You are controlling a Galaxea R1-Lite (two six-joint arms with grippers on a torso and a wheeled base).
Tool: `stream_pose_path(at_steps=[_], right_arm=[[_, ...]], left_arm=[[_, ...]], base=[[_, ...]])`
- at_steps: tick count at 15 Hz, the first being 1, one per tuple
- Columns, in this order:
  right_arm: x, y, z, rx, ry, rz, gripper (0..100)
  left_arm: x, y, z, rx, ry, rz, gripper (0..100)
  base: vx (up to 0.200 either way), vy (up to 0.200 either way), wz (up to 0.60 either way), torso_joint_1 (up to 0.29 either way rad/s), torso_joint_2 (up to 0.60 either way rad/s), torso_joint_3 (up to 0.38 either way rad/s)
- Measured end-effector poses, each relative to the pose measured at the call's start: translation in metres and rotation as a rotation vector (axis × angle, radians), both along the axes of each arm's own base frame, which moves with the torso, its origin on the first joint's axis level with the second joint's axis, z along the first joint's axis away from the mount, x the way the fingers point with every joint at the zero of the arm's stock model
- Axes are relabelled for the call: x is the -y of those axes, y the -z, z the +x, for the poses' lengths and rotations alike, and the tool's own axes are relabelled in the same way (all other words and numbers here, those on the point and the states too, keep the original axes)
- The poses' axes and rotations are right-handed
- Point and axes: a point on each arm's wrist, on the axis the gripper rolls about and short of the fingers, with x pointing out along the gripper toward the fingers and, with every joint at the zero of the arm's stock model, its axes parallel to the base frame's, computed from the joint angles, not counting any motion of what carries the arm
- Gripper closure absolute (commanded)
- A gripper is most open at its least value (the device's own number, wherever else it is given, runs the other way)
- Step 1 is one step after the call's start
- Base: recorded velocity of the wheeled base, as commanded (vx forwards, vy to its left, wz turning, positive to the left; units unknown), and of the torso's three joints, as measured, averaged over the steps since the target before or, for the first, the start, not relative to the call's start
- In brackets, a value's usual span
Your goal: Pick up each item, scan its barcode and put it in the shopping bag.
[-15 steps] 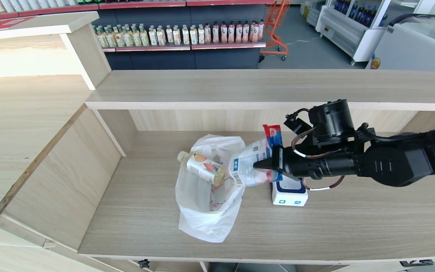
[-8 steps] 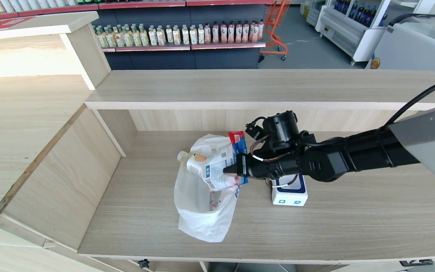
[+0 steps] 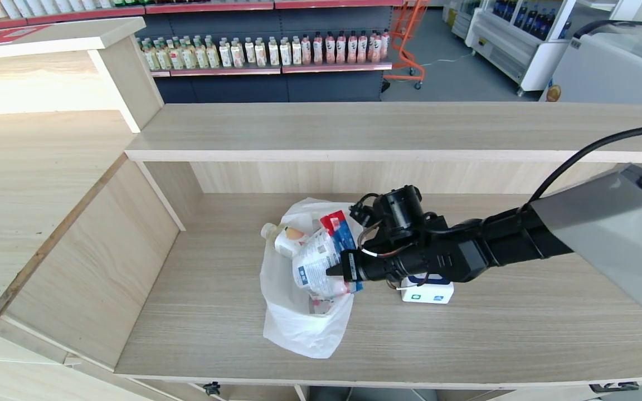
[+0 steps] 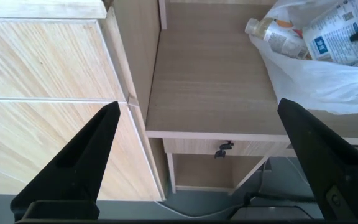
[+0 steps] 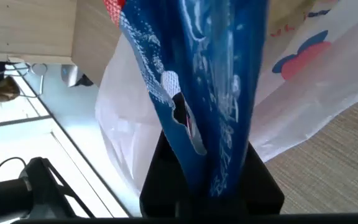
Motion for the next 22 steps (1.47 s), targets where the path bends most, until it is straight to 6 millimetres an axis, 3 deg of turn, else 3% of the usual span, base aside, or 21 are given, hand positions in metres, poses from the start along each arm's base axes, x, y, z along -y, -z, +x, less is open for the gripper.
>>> stream_pose_path(at_steps=[4, 7, 16, 20, 22], right_arm=[[0.001, 0.000, -0.001, -0.032, 0.012, 0.024, 0], [-0.001, -0.021, -0.002, -0.115, 0.056, 0.148, 0], [0.015, -0.061, -0.005, -0.072, 0.122, 0.308, 0], [0.017, -0.063, -0.011, -0.075, 0.124, 0.323, 0], [0.034, -0.062, -0.015, -0.085, 0.154, 0.310, 0]], left_arm=[[0.000, 0.000, 0.000, 0.000, -0.001, 0.000, 0], [0.000, 0.000, 0.000, 0.000, 0.000, 0.000, 0], [0.000, 0.000, 0.000, 0.000, 0.000, 0.000, 0], [0.000, 0.000, 0.000, 0.000, 0.000, 0.000, 0], [0.000, 0.000, 0.000, 0.000, 0.000, 0.000, 0]], base=[[0.000, 0.000, 0.00, 0.000, 0.00, 0.000], [0.000, 0.000, 0.00, 0.000, 0.00, 0.000], [0.000, 0.000, 0.00, 0.000, 0.00, 0.000], [0.000, 0.000, 0.00, 0.000, 0.00, 0.000], [0.000, 0.000, 0.00, 0.000, 0.00, 0.000]])
